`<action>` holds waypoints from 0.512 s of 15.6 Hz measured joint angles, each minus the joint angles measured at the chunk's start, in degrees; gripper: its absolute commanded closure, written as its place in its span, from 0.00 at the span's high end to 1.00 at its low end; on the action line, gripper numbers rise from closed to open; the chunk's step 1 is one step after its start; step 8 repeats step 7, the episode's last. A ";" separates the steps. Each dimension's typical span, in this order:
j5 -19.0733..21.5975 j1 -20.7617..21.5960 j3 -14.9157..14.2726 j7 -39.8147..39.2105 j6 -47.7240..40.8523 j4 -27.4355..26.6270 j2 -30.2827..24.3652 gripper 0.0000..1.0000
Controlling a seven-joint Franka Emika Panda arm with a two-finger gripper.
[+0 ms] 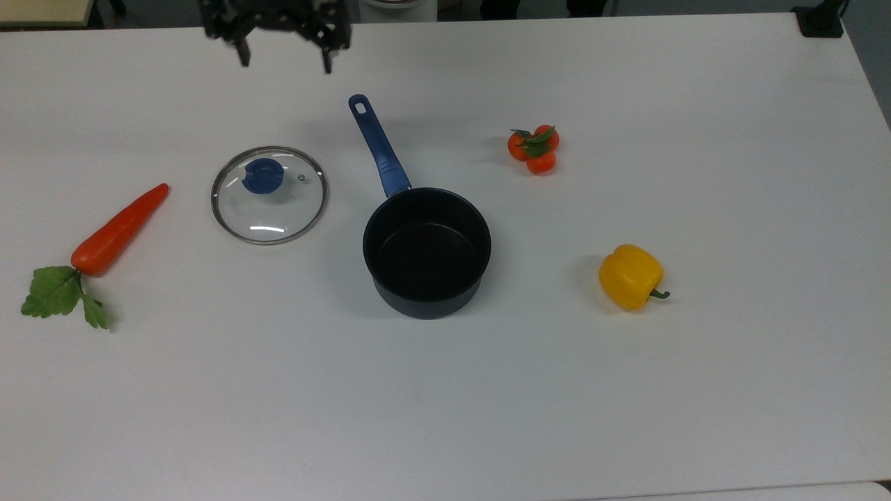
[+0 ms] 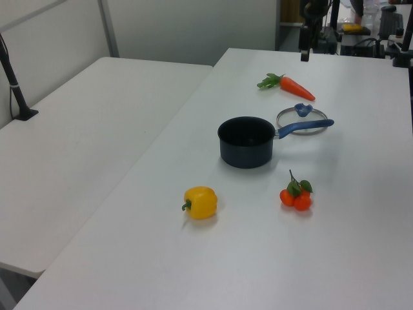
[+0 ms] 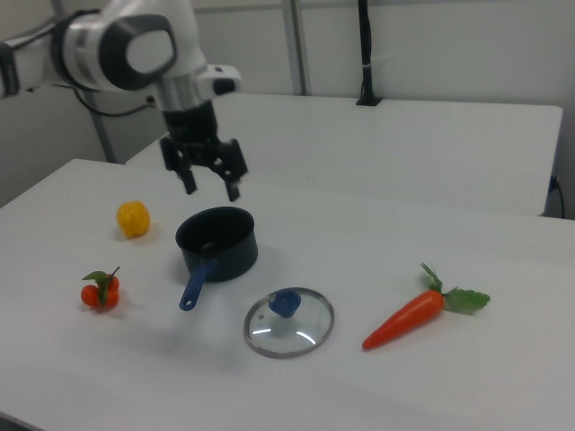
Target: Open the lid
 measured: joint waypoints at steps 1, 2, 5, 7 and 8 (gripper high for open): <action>-0.39 1.37 0.00 0.28 -1.68 0.11 -1.09 1.00; -0.64 2.63 -0.03 0.49 -3.54 0.12 -2.09 1.00; -0.93 4.03 -0.13 1.02 -6.26 0.12 -3.63 1.00; -0.93 4.00 -0.45 1.04 -6.74 0.11 -3.78 1.00; -0.93 4.00 -0.45 1.04 -6.74 0.11 -3.78 1.00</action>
